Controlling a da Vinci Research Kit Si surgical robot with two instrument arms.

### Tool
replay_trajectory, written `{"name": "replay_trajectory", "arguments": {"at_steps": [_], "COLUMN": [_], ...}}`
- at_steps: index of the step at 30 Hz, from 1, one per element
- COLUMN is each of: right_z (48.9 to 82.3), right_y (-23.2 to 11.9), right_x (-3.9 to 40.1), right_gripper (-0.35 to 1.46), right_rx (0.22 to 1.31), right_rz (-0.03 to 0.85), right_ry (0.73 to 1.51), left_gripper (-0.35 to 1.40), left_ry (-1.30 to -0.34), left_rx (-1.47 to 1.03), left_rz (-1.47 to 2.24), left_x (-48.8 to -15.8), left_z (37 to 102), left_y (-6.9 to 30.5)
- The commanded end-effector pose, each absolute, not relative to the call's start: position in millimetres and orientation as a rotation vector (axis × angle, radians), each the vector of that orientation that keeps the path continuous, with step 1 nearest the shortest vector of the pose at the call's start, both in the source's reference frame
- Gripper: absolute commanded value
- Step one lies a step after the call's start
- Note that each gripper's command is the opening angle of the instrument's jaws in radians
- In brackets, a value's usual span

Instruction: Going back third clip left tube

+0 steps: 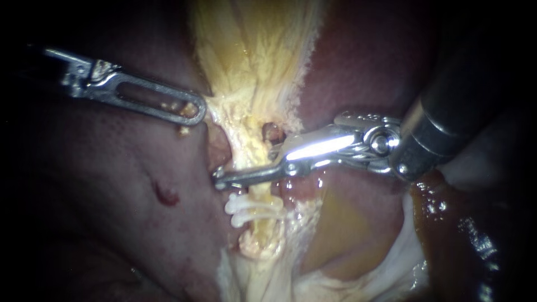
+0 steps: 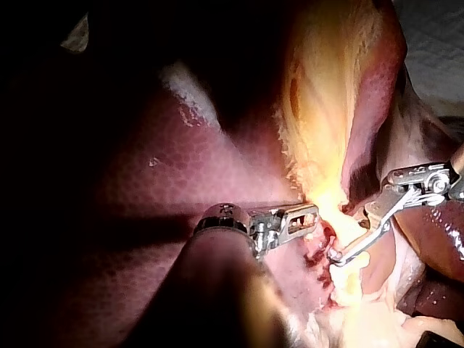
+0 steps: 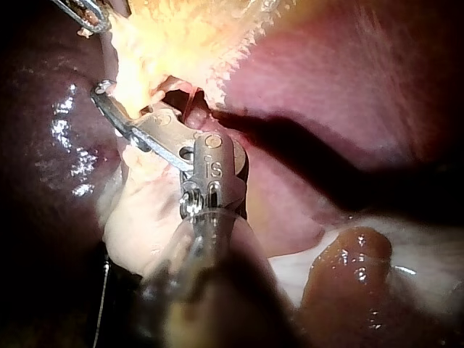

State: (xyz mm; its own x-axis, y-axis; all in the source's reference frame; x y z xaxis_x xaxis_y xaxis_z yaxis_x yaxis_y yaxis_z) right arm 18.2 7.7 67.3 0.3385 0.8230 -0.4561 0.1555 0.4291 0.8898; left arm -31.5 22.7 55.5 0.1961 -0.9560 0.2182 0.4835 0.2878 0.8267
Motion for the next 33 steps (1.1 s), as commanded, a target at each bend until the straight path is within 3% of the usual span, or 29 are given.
{"name": "replay_trajectory", "arguments": {"at_steps": [1,14,19,24,33], "right_z": [67.3,67.2,67.3,67.4,67.6], "right_y": [7.7,7.6,7.4,7.1,6.3], "right_x": [18.2,18.2,18.5,19.2,20.0], "right_gripper": [-0.35,-0.33,0.34,0.48,0.49], "right_rx": [1.065,1.059,0.995,0.966,0.891], "right_rz": [0.564,0.561,0.487,0.491,0.458], "right_ry": [1.169,1.171,1.211,1.215,1.237], "left_gripper": [-0.35,-0.35,-0.35,-0.35,-0.35], "left_ry": [-0.840,-0.840,-0.840,-0.840,-0.840], "left_rx": [0.693,0.693,0.694,0.694,0.694], "left_rz": [-1.130,-1.129,-1.129,-1.129,-1.128], "left_x": [-31.4,-31.3,-31.2,-31.2,-31.1], "left_z": [55.5,55.4,55.4,55.4,55.4], "left_y": [22.7,22.6,22.6,22.6,22.6]}}
